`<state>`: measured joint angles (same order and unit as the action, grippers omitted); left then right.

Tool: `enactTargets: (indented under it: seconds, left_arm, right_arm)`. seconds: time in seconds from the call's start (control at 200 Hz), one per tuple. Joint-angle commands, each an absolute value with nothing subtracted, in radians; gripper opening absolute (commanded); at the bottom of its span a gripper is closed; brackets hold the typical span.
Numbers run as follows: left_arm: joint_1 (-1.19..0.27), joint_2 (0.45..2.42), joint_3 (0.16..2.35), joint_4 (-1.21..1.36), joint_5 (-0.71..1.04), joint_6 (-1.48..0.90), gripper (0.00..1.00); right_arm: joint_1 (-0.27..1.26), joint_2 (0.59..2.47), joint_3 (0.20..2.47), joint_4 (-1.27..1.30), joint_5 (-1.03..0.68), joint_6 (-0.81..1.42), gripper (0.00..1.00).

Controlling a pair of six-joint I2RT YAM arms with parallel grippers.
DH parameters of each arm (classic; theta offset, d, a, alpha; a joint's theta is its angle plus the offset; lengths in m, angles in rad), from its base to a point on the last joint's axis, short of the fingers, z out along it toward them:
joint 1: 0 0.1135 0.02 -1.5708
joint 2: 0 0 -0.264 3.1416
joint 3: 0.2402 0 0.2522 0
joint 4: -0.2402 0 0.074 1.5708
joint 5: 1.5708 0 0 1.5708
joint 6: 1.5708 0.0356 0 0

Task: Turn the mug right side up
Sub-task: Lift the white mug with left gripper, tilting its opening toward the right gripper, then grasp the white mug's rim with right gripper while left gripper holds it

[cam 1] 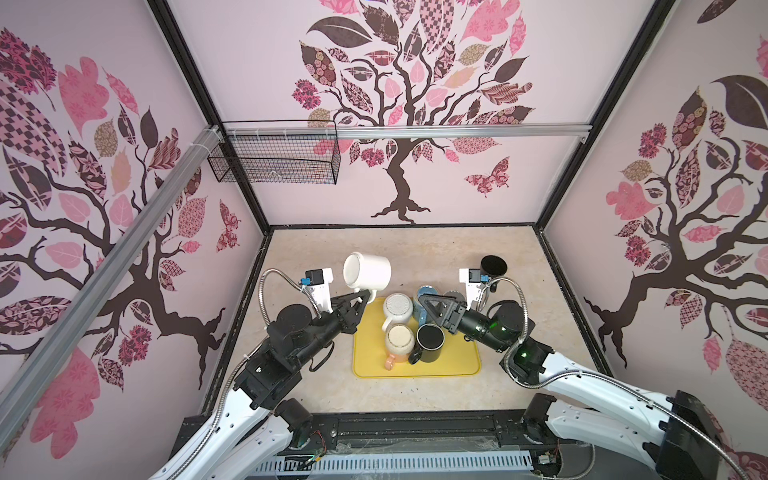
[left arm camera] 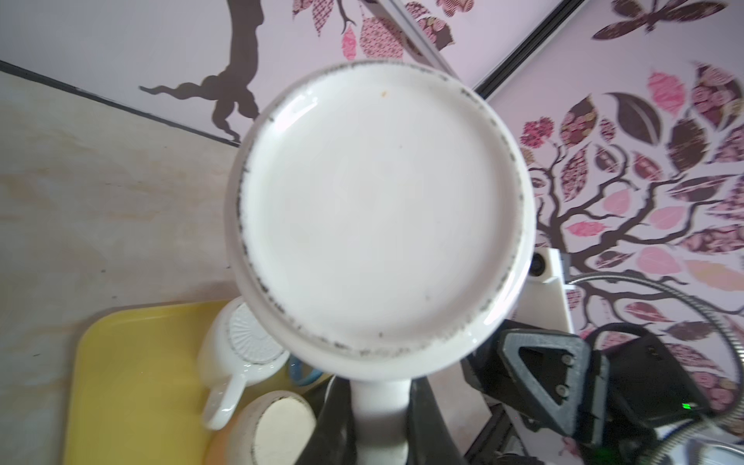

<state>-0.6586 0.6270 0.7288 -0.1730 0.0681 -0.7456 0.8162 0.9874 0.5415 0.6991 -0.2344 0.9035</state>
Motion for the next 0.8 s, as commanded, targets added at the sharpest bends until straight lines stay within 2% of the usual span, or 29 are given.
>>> enactTargets:
  seconds: [0.0, 0.23, 0.445, 0.55, 0.795]
  left_arm:
    - [-0.655, 0.622, 0.693, 0.090, 0.183, -0.852, 0.00]
    - [-0.654, 0.684, 0.642, 0.279, 0.264, -0.946, 0.00]
    - [-0.654, 0.704, 0.630, 0.320, 0.275, -0.960, 0.00]
    - [-0.655, 0.710, 0.639, 0.321, 0.285, -0.959, 0.00]
    - [-0.654, 0.725, 0.643, 0.327, 0.313, -0.960, 0.00]
  right_arm:
    - [0.816, 1.020, 0.529, 0.927, -0.315, 1.024, 0.52]
    - [0.816, 1.112, 0.534, 1.069, -0.377, 1.124, 0.49]
    - [0.815, 1.151, 0.548, 1.091, -0.396, 1.150, 0.42]
    - [0.816, 1.165, 0.551, 1.088, -0.398, 1.158, 0.36]
    - [0.815, 1.196, 0.564, 1.126, -0.418, 1.169, 0.35]
